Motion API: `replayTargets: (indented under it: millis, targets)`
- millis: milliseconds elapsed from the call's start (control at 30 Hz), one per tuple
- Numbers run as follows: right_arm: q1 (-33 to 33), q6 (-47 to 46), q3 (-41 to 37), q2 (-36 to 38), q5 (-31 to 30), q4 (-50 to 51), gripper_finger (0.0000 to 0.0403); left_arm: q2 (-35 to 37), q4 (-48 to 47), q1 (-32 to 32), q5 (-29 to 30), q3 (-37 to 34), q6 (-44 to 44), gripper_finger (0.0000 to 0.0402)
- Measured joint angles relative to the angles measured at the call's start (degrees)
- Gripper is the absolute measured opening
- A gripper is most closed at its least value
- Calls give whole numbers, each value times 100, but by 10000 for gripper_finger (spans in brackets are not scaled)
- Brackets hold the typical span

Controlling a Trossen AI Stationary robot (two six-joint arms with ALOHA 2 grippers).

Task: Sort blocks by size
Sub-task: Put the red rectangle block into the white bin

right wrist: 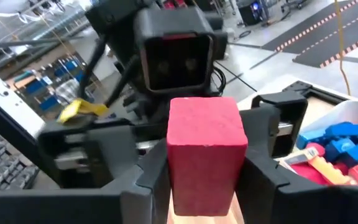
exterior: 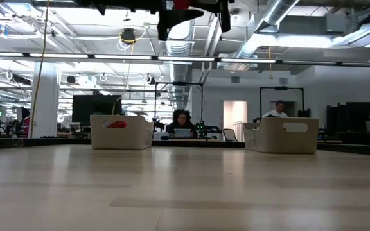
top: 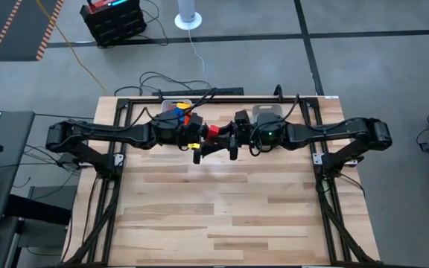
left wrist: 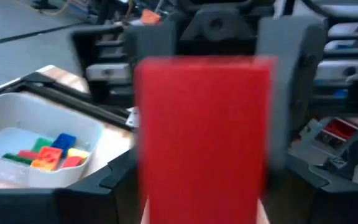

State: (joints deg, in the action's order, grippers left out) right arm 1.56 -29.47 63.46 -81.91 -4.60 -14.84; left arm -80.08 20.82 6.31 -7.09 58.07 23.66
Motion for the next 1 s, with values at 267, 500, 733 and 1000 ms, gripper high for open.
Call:
replayTargets:
  millis: [267, 500, 733, 1000]
  targets:
    - [-41, 15, 0, 6, 0, 31, 163, -74, -132, 8, -33, 167, -46, 186]
    - [-26, 17, 0, 4, 9, 109, 197, -67, -350, 9, -53, 178, -18, 110]
    - [224, -4, -4, 343, 44, 782, 248, -43, -444, 99, 9, 182, 58, 110]
    - [569, -14, -4, 1427, 35, 2478, 255, 184, -1313, 441, -19, 182, 31, 110]
